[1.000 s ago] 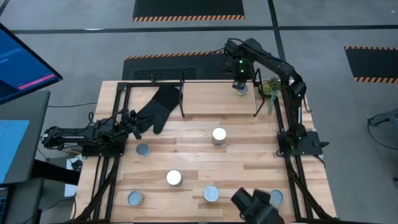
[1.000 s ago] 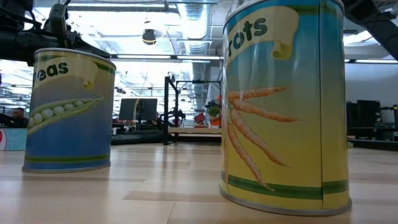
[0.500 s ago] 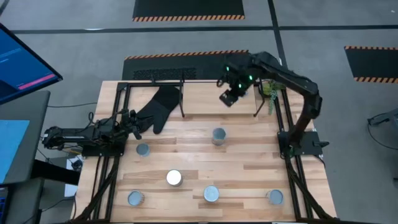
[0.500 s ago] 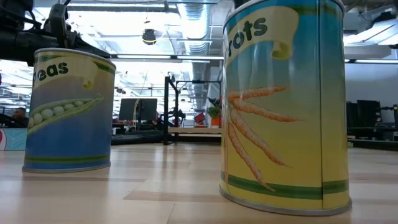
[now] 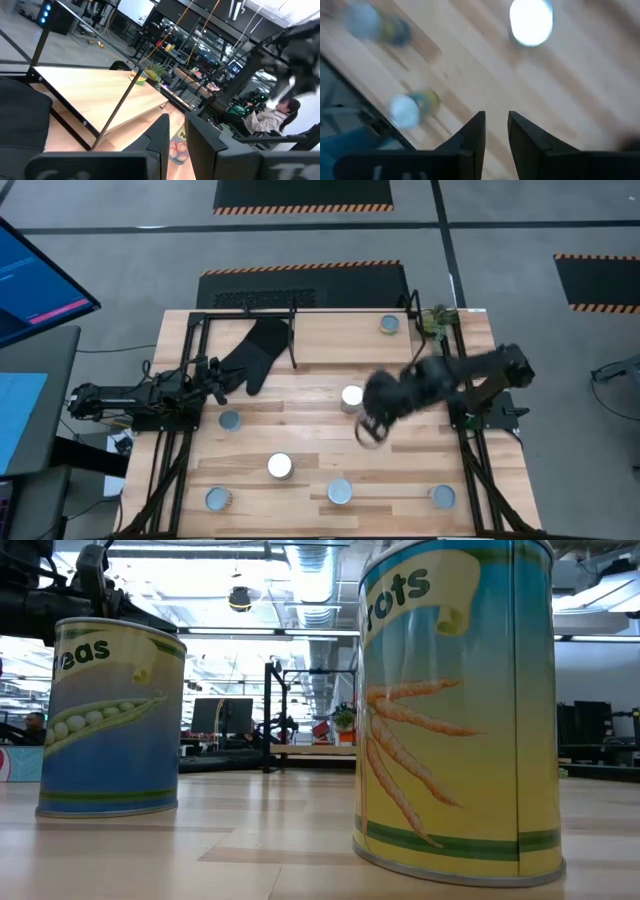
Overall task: Pick and place cans onto a shelf
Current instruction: Put the small canned peas on the shelf
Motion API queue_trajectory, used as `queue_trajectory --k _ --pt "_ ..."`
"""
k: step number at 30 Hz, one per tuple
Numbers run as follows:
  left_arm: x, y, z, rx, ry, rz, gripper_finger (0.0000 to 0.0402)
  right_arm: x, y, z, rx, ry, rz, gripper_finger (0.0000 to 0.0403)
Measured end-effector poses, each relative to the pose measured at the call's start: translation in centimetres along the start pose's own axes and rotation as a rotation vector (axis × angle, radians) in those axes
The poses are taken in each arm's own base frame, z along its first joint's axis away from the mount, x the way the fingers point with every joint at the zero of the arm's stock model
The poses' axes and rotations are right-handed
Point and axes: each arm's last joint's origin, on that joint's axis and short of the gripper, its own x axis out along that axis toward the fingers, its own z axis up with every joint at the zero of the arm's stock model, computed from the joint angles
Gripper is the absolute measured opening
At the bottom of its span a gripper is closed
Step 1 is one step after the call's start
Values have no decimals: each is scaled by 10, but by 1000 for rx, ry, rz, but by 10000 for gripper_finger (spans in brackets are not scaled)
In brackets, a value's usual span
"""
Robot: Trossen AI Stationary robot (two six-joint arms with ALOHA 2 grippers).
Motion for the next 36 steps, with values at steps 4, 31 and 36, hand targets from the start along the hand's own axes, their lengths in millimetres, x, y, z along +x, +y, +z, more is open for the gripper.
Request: queue_trajectory --k 4,31,36 --pt "0 0 0 -15 4 -5 50 39 5 -49 124 168 -137 98" --pt "0 0 0 -22 4 -5 50 139 14 -218 383 513 -164 229" --pt "0 0 0 -21 3 -5 50 158 18 -223 376 482 -212 236"
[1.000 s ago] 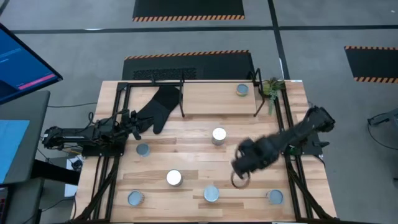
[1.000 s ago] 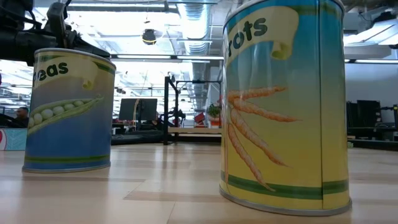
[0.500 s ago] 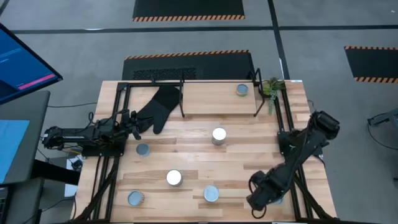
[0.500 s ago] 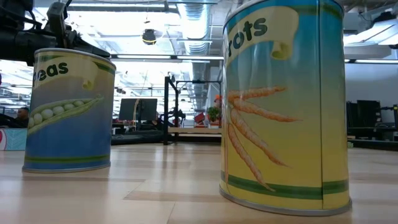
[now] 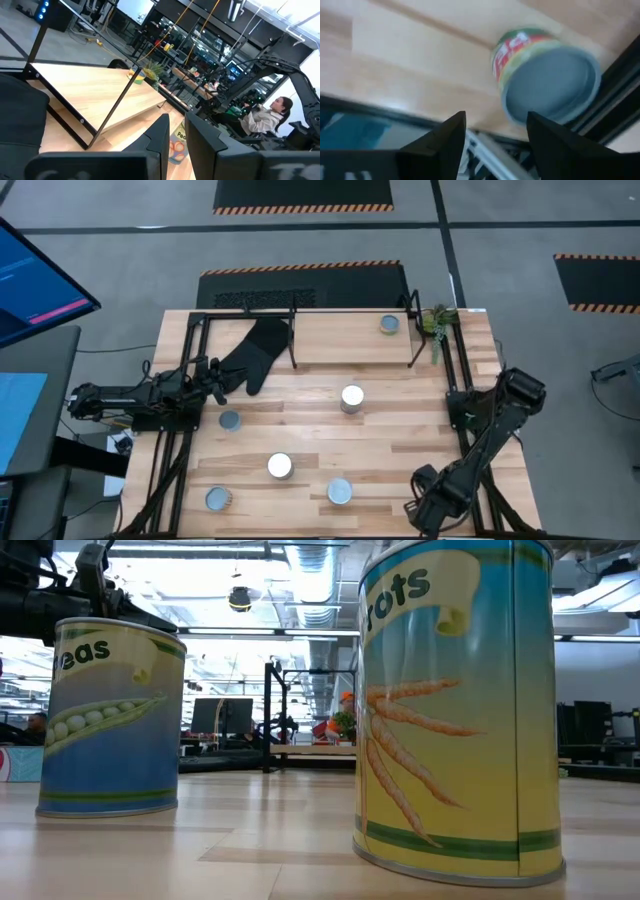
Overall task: Pick and place cans onto a shelf
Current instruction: Put the small canned peas on the shelf
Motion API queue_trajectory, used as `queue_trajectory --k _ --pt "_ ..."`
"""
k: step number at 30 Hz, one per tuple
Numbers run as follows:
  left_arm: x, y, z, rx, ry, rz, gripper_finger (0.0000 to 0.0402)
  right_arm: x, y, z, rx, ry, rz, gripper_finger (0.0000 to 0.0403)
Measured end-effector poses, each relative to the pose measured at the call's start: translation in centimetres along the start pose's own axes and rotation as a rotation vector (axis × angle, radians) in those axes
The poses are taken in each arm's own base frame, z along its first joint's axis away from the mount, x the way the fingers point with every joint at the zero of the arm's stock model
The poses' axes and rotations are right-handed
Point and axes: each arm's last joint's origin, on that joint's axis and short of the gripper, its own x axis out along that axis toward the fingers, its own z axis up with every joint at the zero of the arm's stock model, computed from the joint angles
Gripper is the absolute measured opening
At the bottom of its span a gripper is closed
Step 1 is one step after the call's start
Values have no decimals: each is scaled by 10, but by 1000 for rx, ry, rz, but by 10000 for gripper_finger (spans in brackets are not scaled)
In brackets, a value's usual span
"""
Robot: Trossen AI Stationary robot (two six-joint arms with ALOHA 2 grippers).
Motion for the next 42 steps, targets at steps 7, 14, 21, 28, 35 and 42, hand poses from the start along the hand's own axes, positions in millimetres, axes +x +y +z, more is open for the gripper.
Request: queue_trajectory --k 7,14,21,28,35,42 --pt "0 0 0 -1 -2 0 50 25 13 14 90 53 -148 216" --pt "0 0 0 0 -1 2 50 19 14 29 124 47 -188 108" --pt "0 0 0 -1 -1 3 50 -2 14 53 33 -65 -136 13" --pt "0 0 0 -1 -2 3 50 -63 13 98 -79 -292 39 4" --pt "0 0 0 -1 -2 4 50 -150 -11 151 -233 -620 162 3" --pt "0 0 0 12 -2 3 50 -216 -42 219 -377 -873 125 3"
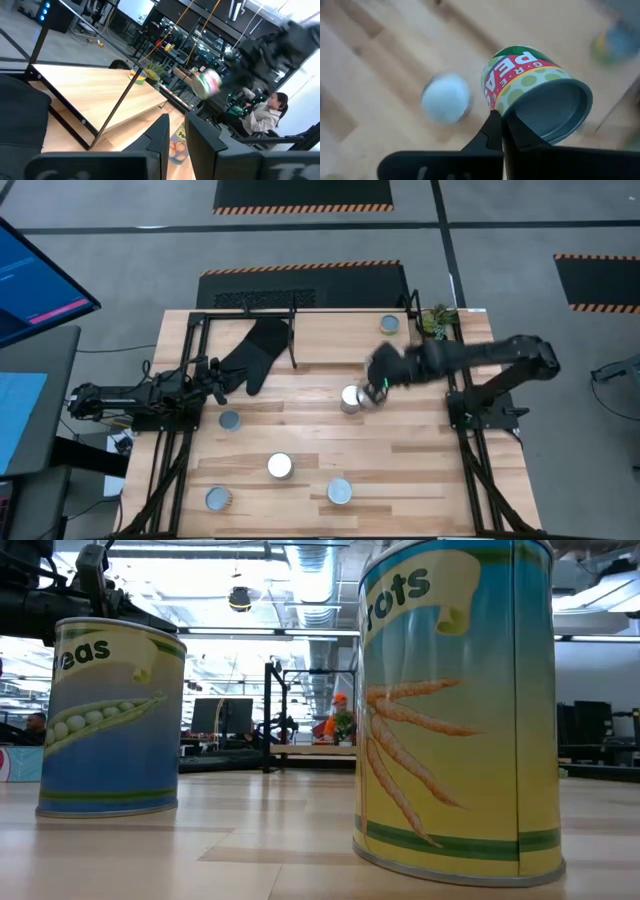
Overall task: Pick and place cans onto a shelf
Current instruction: Put the small canned peas on the shelf
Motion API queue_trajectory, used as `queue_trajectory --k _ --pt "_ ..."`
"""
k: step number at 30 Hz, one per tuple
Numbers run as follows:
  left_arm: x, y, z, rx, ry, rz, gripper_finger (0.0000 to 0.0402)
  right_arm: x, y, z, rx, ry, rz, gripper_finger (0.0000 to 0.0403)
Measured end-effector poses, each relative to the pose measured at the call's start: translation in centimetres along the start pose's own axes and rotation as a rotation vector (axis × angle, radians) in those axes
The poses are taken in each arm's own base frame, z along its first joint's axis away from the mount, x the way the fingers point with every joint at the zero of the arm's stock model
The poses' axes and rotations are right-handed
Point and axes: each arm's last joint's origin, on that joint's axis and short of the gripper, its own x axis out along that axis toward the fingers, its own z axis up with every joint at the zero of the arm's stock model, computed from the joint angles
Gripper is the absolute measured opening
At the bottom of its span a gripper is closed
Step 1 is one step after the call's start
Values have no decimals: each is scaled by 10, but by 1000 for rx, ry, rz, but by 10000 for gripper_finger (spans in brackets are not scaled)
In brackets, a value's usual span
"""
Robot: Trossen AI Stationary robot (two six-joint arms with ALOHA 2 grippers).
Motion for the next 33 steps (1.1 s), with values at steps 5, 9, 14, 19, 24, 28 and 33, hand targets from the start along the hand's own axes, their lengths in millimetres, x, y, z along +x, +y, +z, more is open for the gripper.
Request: queue_trajectory --k 5,9,14,19,24,28,33 --pt "0 0 0 5 0 1 50 28 -33 43 -257 11 31 3" --pt "0 0 0 8 0 1 50 58 -54 56 -384 174 32 3" --pt "0 0 0 8 0 1 50 84 -66 75 -528 253 11 3" --pt "0 0 0 8 0 1 50 109 -65 100 -717 278 26 3" --pt "0 0 0 8 0 1 50 140 -69 120 -867 375 12 3" --pt "0 0 0 9 0 1 50 161 -86 126 -861 496 -2 4" --pt "0 0 0 9 0 1 50 175 -111 130 -798 553 -7 3"
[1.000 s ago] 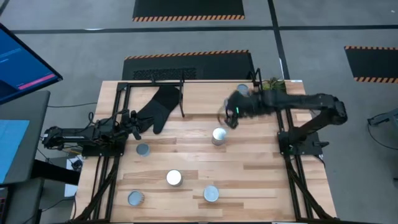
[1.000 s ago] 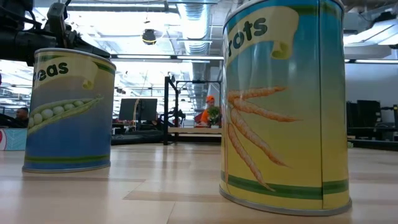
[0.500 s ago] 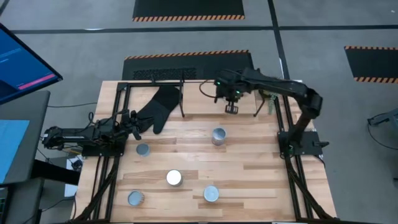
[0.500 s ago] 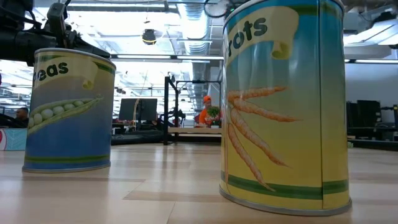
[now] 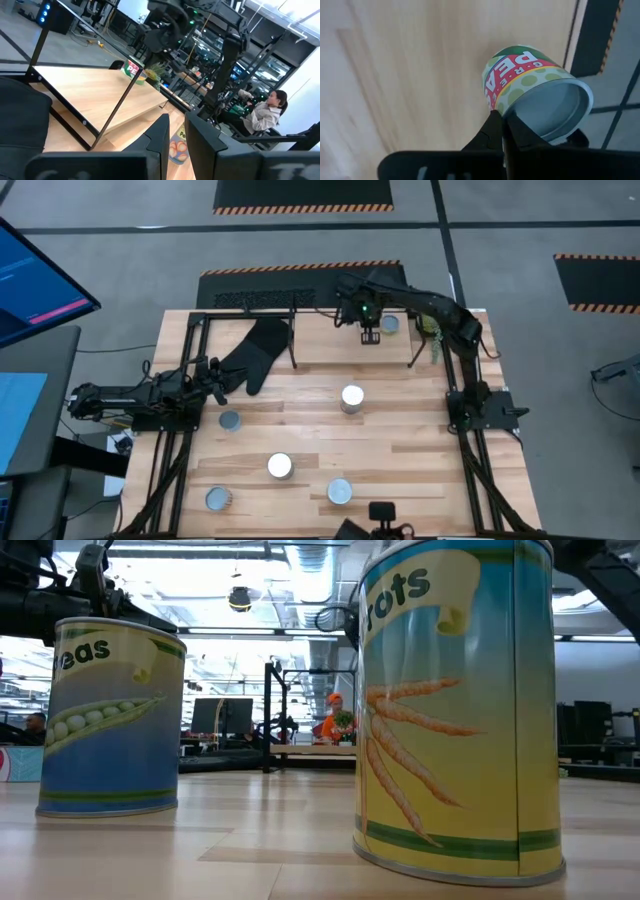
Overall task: Pick and place cans onto a shelf
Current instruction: Put the small canned peas on the shelf
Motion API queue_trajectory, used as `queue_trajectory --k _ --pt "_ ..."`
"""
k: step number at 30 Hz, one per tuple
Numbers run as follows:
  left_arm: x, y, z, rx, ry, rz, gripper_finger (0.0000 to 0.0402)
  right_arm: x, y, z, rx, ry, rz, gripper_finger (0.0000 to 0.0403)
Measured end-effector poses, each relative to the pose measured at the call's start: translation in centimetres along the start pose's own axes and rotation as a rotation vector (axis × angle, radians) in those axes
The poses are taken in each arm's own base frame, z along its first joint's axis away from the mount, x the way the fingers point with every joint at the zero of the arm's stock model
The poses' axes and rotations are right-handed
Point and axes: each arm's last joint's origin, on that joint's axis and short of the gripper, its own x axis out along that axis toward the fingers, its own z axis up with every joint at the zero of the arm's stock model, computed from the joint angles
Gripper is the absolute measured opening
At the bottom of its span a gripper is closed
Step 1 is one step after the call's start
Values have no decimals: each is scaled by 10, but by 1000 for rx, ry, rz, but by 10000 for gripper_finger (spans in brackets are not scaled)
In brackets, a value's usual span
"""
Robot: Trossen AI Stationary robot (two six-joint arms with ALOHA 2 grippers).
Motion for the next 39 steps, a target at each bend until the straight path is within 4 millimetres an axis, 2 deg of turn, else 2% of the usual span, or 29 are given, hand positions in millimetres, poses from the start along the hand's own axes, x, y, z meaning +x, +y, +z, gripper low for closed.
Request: queue_trajectory --k 4,11,20,39 --pt "0 0 0 8 0 0 50 4 -5 -2 21 -33 64 4" --pt "0 0 0 11 0 0 50 3 -4 3 17 -72 48 6" --pt "0 0 0 10 0 0 50 3 -5 5 26 -111 57 53" --pt "0 0 0 9 2 -3 50 3 -8 4 94 -118 78 72"
